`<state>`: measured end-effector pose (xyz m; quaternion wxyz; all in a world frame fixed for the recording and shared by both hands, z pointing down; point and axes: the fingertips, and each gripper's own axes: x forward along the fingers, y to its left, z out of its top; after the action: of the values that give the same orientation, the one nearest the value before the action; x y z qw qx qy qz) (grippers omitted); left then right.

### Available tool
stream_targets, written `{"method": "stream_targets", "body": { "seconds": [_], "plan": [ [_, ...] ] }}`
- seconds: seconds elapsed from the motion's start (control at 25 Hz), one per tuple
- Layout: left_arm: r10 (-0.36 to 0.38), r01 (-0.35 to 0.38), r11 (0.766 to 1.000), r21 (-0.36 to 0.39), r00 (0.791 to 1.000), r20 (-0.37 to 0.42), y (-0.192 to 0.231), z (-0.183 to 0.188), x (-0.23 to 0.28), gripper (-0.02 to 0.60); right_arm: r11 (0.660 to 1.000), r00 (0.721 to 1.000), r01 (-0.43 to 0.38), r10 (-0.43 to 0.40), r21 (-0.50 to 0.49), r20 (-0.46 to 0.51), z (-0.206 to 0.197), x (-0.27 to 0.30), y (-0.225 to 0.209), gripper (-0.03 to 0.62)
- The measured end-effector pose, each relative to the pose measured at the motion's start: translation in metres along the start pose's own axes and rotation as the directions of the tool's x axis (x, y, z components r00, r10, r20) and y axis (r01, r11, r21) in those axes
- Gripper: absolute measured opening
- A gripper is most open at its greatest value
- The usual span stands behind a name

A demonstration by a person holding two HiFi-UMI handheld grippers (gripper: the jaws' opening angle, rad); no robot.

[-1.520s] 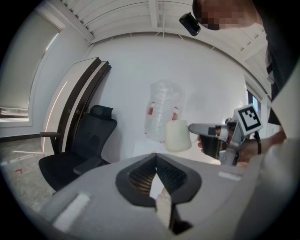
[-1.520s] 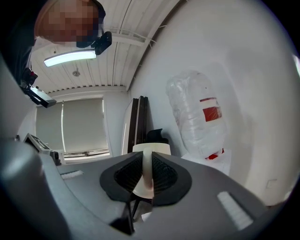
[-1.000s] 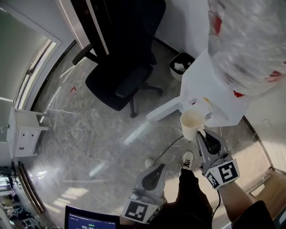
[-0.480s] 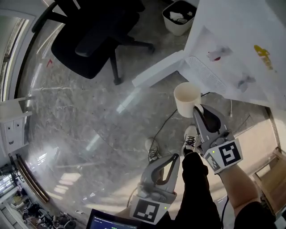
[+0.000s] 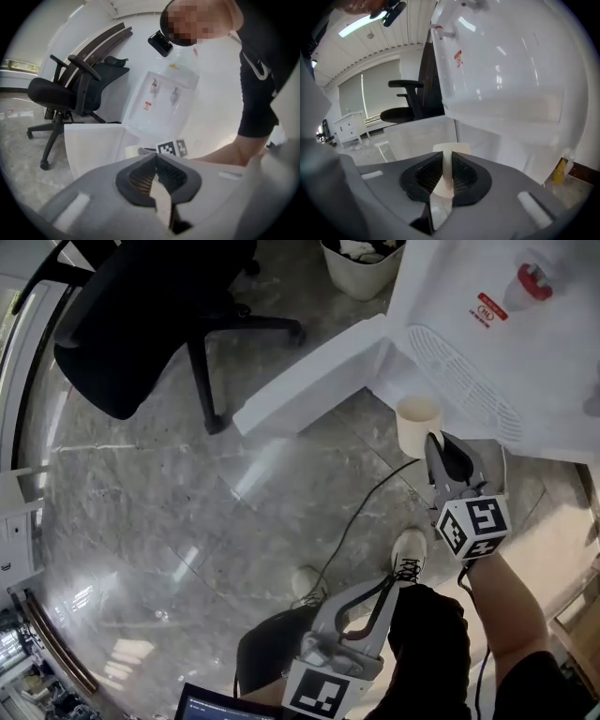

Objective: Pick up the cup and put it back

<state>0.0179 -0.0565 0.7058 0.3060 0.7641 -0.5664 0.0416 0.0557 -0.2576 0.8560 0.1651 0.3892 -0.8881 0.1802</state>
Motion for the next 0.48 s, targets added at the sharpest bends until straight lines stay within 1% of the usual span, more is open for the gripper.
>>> {"method": "stream_targets", "body": {
  "seconds": [0.12, 0.24, 0.4, 0.48],
  "plan": [
    [-0.004, 0.003, 1.000, 0.011, 1.000, 0.017, 0.011, -0.001, 0.010, 0.005, 0.998, 0.998, 0.061, -0.061, -0.010, 0.012, -0.031, 0.045, -0.039, 0.046],
    [-0.007, 0.006, 1.000, 0.027, 0.999, 0.035, 0.021, 0.000, 0.018, 0.005, 0.992, 0.992, 0.126, -0.126, 0.010, 0.016, -0.052, 0.073, -0.072, 0.046],
    [-0.012, 0.010, 0.999, 0.046, 0.998, 0.056, 0.036, 0.000, 0.031, 0.005, 0.979, 0.979, 0.200, -0.201, 0.032, 0.041, -0.065, 0.105, -0.104, 0.046],
    [-0.016, 0.012, 0.998, 0.054, 0.998, 0.066, 0.043, -0.001, 0.037, 0.005, 0.972, 0.971, 0.233, -0.233, 0.015, 0.058, -0.065, 0.122, -0.118, 0.046]
  ]
}}
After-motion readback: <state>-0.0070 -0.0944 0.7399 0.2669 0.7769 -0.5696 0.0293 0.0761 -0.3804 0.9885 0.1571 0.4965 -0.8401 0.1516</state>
